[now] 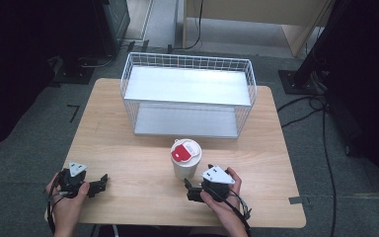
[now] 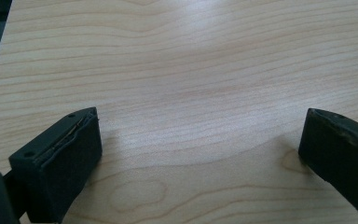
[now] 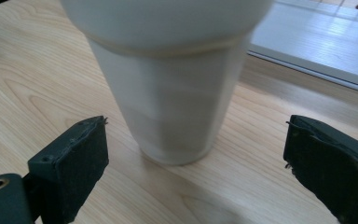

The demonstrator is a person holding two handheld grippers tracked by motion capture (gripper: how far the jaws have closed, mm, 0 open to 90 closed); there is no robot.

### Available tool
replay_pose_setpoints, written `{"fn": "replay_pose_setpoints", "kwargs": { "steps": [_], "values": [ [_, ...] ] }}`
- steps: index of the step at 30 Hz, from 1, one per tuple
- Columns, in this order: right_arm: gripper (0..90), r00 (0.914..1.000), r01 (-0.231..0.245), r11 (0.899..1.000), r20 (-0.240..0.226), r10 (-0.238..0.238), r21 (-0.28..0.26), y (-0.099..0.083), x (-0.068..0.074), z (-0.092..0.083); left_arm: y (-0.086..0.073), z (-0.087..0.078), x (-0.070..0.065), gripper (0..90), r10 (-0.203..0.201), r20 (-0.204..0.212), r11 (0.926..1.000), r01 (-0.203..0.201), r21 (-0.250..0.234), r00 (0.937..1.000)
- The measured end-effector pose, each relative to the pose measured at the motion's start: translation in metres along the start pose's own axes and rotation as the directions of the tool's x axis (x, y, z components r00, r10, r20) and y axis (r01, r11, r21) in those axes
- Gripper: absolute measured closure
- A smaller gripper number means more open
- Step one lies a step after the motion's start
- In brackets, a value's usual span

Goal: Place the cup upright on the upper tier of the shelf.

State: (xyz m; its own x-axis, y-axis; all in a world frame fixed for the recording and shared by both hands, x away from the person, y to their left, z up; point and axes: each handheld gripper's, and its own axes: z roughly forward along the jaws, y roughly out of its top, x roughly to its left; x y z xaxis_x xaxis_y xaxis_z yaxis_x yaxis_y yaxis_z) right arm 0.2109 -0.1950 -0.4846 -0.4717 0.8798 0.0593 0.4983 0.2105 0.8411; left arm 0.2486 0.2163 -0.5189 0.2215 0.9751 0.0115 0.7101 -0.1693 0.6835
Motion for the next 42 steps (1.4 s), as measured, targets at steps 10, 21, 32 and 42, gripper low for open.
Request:
{"fn": "replay_pose_setpoints", "kwargs": {
  "steps": [10,21,32,42],
  "values": [
    [6.9,0.9994,-0.035,0.999,-0.007,0.035,-0.025,0.007,0.012,0.014,0.0,0.0,0.0,0.0,0.0,0.0,1.0,0.0,0.0,1.0],
    [11.8,0.9964,-0.083,0.992,0.011,0.085,-0.094,0.01,0.015,0.033,0.0,0.0,0.0,0.0,0.001,0.0,1.0,-0.001,0.0,1.0],
    [9.2,0.9964,-0.084,0.979,-0.002,0.085,-0.185,0.013,0.015,0.042,0.0,0.0,0.0,0.0,0.0,0.0,1.0,0.0,0.0,1.0],
    [6.9,0.9938,-0.111,0.963,-0.023,0.109,-0.244,0.013,0.015,0.05,0.0,0.0,0.0,0.0,0.0,0.0,1.0,0.0,0.0,1.0]
  ]
}}
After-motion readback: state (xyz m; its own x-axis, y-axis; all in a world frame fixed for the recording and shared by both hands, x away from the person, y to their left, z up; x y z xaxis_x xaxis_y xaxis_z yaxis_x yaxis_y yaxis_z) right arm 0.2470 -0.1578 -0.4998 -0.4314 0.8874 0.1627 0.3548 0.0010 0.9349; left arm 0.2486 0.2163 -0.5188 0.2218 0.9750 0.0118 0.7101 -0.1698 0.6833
